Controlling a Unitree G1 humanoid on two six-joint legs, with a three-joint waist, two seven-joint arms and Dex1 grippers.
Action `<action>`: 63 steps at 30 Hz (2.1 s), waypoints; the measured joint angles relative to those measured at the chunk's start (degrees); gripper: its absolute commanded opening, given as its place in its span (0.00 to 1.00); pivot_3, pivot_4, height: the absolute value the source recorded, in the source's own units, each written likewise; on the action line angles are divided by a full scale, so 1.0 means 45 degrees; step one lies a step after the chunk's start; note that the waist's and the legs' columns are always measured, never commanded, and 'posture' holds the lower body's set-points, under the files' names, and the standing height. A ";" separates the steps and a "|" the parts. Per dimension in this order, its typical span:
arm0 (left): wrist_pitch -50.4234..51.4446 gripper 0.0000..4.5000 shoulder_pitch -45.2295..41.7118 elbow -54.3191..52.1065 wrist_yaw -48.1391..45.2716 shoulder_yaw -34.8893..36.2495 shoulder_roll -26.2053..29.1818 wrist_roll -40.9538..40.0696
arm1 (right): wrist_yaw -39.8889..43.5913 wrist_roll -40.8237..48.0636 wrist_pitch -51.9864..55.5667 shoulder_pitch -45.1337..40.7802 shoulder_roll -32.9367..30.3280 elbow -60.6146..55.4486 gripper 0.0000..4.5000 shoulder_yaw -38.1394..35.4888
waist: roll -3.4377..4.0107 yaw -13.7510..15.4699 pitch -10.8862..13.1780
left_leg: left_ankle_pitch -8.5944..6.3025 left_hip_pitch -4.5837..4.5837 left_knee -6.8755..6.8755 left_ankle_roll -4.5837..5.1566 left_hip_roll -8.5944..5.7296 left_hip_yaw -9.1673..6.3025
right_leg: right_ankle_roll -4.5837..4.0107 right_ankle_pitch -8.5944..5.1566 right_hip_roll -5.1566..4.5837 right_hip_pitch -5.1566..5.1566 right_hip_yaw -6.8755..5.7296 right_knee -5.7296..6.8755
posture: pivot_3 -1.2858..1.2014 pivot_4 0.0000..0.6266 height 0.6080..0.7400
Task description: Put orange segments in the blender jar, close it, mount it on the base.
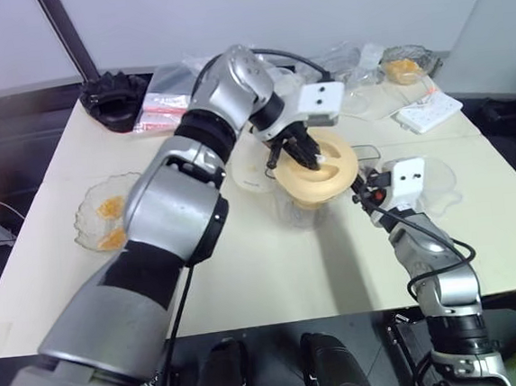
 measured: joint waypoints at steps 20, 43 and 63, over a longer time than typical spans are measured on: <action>0.1704 0.06 0.1606 -0.0828 0.2800 0.0984 -0.0445 -0.0897 | -0.0023 -0.0305 0.0313 -0.0507 0.0013 0.1174 0.20 -0.0295 | 0.0065 0.0056 -0.0153 | -0.0021 0.0222 -0.0005 -0.0035 0.0023 -0.0014 | 0.0013 -0.0014 -0.0039 0.0253 -0.0006 -0.0076 | 0.52 0.24 1.00; 0.4429 0.06 0.2327 -0.2116 0.4265 0.0919 -0.0941 -0.1106 | 0.0267 -0.0468 0.0286 -0.0822 -0.0140 0.2121 0.20 -0.0399 | 0.0210 -0.0225 -0.0546 | -0.0037 0.0293 -0.0309 -0.0059 0.0051 0.0018 | 0.0022 -0.0017 -0.0130 0.0495 -0.0036 -0.0598 | 0.52 0.24 1.00; 0.3571 0.81 0.1759 -0.2390 0.3590 0.0385 0.0115 -0.1254 | 0.1151 -0.0513 -0.0115 -0.1077 -0.0297 0.1829 0.20 0.0004 | 0.0078 -0.0319 -0.0467 | -0.0006 0.0239 -0.0447 -0.0010 0.0028 0.0128 | 0.0023 -0.0020 -0.0160 0.0209 -0.0087 -0.0367 | 0.52 0.24 1.00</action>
